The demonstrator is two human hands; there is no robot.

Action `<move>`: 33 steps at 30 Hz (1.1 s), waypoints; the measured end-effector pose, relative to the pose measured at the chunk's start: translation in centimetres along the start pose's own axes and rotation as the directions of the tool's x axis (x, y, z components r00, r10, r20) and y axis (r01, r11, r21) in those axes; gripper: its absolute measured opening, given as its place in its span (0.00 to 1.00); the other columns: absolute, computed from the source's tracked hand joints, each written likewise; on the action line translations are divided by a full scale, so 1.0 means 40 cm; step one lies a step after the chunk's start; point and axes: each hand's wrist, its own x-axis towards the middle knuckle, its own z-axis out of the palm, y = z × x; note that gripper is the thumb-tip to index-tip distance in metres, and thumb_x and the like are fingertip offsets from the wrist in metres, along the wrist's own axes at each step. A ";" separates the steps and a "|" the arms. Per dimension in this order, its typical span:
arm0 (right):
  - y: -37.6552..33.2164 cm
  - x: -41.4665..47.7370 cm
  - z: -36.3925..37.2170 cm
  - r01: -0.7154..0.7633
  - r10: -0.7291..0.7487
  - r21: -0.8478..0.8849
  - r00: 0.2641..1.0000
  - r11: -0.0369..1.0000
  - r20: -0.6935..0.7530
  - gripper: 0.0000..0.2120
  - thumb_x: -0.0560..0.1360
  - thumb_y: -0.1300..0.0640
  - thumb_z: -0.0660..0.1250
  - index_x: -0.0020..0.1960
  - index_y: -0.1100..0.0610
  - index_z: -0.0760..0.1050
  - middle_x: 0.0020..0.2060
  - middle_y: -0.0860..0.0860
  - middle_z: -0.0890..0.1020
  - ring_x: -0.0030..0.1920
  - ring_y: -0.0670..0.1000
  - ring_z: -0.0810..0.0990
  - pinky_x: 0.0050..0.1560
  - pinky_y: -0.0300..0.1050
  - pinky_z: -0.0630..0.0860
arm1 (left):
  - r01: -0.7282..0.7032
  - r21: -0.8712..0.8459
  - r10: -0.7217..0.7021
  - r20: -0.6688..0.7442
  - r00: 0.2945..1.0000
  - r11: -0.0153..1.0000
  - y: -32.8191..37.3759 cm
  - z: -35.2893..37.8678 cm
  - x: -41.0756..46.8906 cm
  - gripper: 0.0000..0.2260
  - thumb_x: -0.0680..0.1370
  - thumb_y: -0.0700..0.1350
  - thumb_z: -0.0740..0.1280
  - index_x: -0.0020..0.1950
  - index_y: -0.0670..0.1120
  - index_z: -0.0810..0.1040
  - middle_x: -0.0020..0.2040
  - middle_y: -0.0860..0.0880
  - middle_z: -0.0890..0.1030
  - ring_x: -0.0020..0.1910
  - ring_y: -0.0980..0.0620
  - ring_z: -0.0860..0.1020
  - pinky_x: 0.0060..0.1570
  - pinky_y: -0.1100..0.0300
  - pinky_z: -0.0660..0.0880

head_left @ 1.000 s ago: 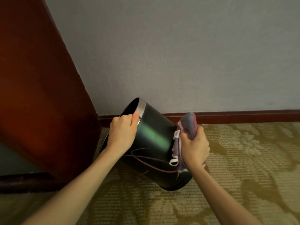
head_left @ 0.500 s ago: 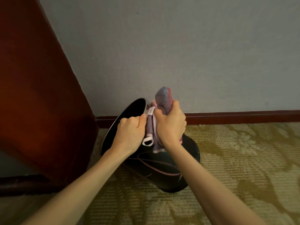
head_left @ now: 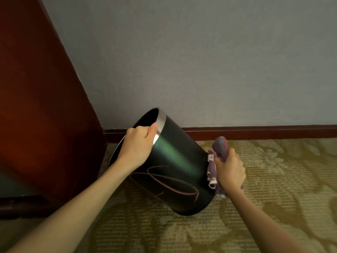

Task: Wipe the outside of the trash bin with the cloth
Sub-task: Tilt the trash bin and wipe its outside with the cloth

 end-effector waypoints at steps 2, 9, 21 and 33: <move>0.037 0.002 0.000 0.011 -0.010 -0.065 1.000 0.998 0.014 0.16 0.74 0.47 0.65 0.52 0.58 0.69 0.50 0.58 0.79 0.45 0.63 0.79 0.43 0.55 0.74 | -0.004 -0.027 0.005 0.037 0.999 1.000 0.011 0.013 0.000 0.25 0.81 0.51 0.54 0.26 0.41 0.63 0.24 0.47 0.67 0.28 0.49 0.68 0.31 0.54 0.60; 0.106 0.013 -0.018 -0.085 0.085 -0.008 0.994 0.996 0.069 0.14 0.72 0.47 0.66 0.50 0.57 0.70 0.44 0.57 0.80 0.45 0.61 0.79 0.41 0.51 0.72 | -0.080 -0.092 0.090 0.115 0.989 0.993 0.079 0.052 -0.025 0.22 0.78 0.51 0.60 0.27 0.40 0.67 0.23 0.46 0.68 0.23 0.53 0.65 0.25 0.56 0.60; 0.299 0.056 -0.195 -0.276 0.276 0.095 0.961 0.957 0.008 0.14 0.69 0.51 0.70 0.50 0.58 0.74 0.45 0.62 0.81 0.48 0.64 0.78 0.45 0.51 0.70 | -0.221 -0.010 0.208 0.383 0.900 0.975 0.294 0.314 -0.171 0.13 0.75 0.52 0.60 0.33 0.47 0.68 0.36 0.45 0.75 0.41 0.40 0.76 0.35 0.54 0.68; 0.378 -0.008 -0.203 -0.510 0.515 0.303 0.854 0.805 0.070 0.15 0.68 0.48 0.70 0.50 0.57 0.77 0.45 0.60 0.82 0.49 0.62 0.79 0.51 0.53 0.74 | -0.838 0.162 0.752 0.378 0.540 0.521 0.193 0.195 -0.192 0.19 0.79 0.57 0.55 0.43 0.46 0.77 0.37 0.50 0.79 0.36 0.51 0.77 0.34 0.58 0.72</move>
